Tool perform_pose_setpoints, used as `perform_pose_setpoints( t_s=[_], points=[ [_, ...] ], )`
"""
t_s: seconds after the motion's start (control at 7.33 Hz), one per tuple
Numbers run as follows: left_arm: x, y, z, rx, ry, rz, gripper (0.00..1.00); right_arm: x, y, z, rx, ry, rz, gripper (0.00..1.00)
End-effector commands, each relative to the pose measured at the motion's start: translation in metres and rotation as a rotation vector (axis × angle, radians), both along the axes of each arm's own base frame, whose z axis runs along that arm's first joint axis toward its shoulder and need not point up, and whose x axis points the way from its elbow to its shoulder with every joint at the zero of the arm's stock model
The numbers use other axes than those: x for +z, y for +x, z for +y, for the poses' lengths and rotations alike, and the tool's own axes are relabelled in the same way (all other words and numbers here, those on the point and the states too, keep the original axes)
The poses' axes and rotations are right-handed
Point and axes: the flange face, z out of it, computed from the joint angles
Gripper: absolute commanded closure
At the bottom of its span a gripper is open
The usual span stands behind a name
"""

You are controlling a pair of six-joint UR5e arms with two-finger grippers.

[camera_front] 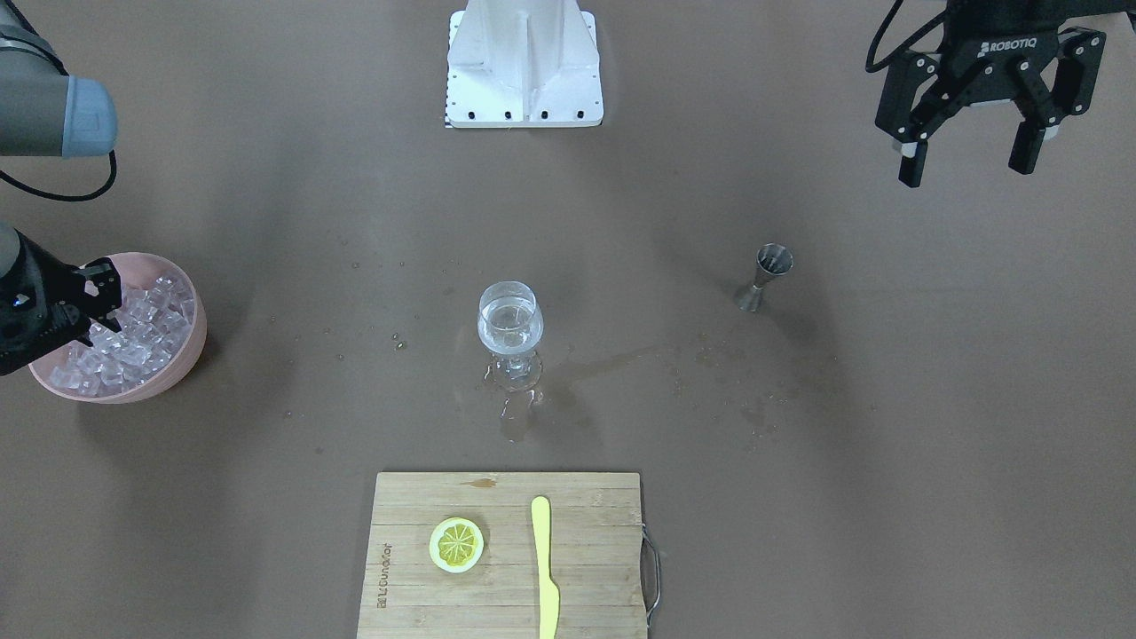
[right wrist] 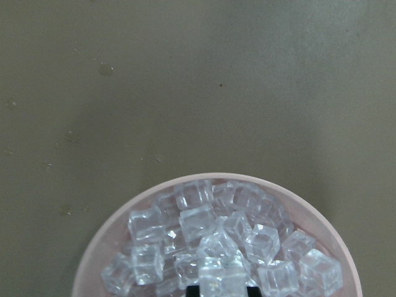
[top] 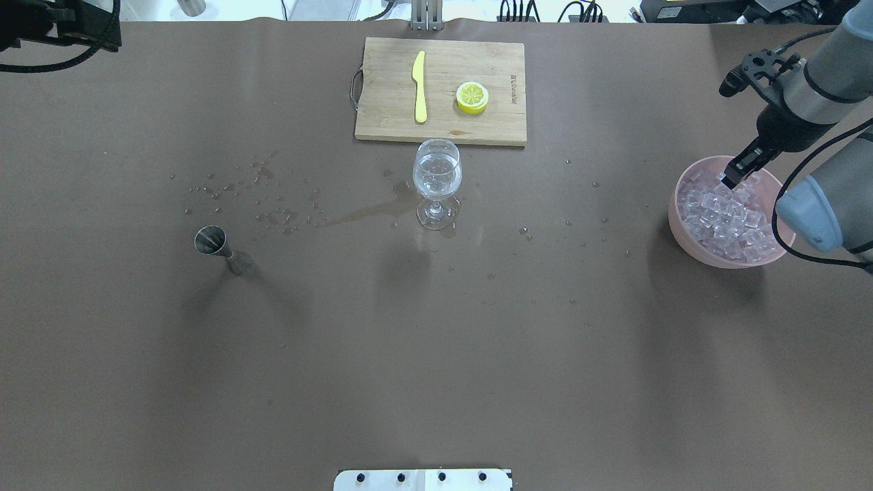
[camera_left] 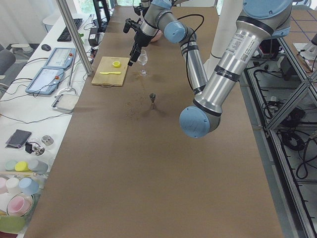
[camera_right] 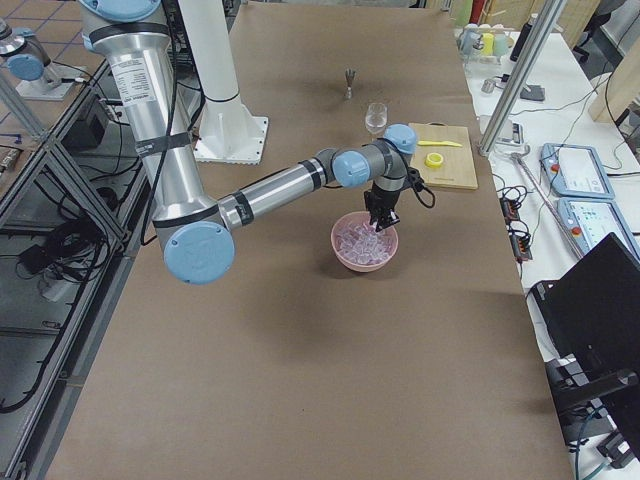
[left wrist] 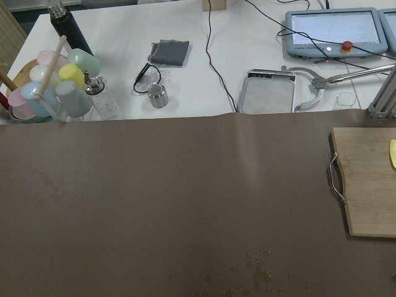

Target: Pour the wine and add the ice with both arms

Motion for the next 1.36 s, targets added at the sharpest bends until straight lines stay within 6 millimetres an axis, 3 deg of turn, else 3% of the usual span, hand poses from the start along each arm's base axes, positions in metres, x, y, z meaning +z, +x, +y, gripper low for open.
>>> perform_pose_setpoints(
  t_s=[0.0, 0.14, 0.27, 0.41, 0.82, 0.95, 1.23],
  points=[
    [0.003, -0.018, -0.006, 0.007, 0.002, -0.011, 0.02, -0.08, 0.017, -0.004, 0.15, -0.045, -0.128, 1.0],
    [0.012, -0.037, -0.019, 0.053, 0.015, -0.06, 0.02, -0.128, 0.012, -0.012, 0.234, -0.098, -0.187, 1.0],
    [0.03, -0.064, -0.045, 0.1, -0.022, -0.067, 0.02, -0.171, 0.002, -0.015, 0.3, -0.144, -0.234, 1.0],
    [0.048, -0.1, -0.067, 0.171, -0.032, -0.075, 0.02, -0.201, -0.016, -0.01, 0.328, -0.176, -0.272, 1.0],
    [0.131, -0.195, -0.128, 0.294, -0.137, -0.003, 0.02, -0.243, -0.112, 0.008, 0.458, -0.221, -0.455, 1.0],
    [0.164, -0.207, -0.136, 0.33, -0.178, 0.049, 0.02, -0.265, -0.154, 0.021, 0.501, -0.216, -0.464, 1.0],
    [0.234, -0.207, -0.118, 0.425, -0.209, 0.013, 0.02, -0.304, -0.186, 0.034, 0.548, -0.25, -0.508, 1.0]
  ],
)
